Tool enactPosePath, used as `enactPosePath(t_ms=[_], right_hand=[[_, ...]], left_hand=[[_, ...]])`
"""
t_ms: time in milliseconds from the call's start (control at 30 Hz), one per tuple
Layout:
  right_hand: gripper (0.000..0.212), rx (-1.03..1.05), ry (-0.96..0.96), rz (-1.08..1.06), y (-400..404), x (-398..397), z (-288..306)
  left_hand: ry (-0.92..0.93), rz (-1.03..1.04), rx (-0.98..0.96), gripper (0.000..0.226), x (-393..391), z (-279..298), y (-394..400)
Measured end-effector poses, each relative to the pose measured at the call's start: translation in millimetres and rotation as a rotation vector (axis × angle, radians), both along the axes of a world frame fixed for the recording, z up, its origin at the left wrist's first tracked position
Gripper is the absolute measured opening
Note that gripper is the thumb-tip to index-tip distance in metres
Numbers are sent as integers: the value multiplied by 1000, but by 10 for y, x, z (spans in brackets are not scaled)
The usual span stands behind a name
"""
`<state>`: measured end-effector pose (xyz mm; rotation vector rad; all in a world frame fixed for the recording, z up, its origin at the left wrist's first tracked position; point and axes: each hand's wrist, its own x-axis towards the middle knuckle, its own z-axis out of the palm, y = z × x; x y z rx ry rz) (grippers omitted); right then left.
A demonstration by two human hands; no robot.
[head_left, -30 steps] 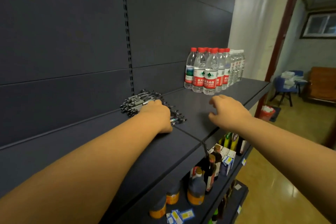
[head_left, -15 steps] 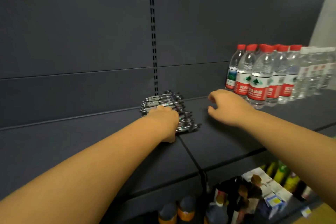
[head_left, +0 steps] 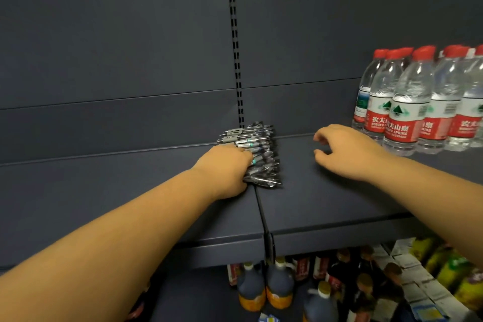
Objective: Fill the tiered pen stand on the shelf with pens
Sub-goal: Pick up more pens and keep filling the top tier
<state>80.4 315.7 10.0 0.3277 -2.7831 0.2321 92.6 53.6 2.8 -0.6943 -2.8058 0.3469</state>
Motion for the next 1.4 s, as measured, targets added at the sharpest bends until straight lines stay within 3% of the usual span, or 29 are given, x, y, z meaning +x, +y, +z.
enactPosePath(t_ms=[133, 367, 1000, 1233, 1400], right_hand=[[37, -2, 4, 10, 74, 12, -15], [37, -7, -3, 1, 207, 42, -60], [37, -1, 17, -5, 309, 102, -47], [36, -35, 9, 26, 172, 24, -58], [34, -46, 31, 85, -88, -26, -51]], left_hand=[[-47, 38, 39, 16, 12, 8, 14], [-134, 57, -84, 18, -49, 100, 58], [-28, 10, 10, 15, 109, 35, -67], [-38, 60, 184, 13, 102, 18, -107], [97, 177, 340, 16, 104, 71, -179]])
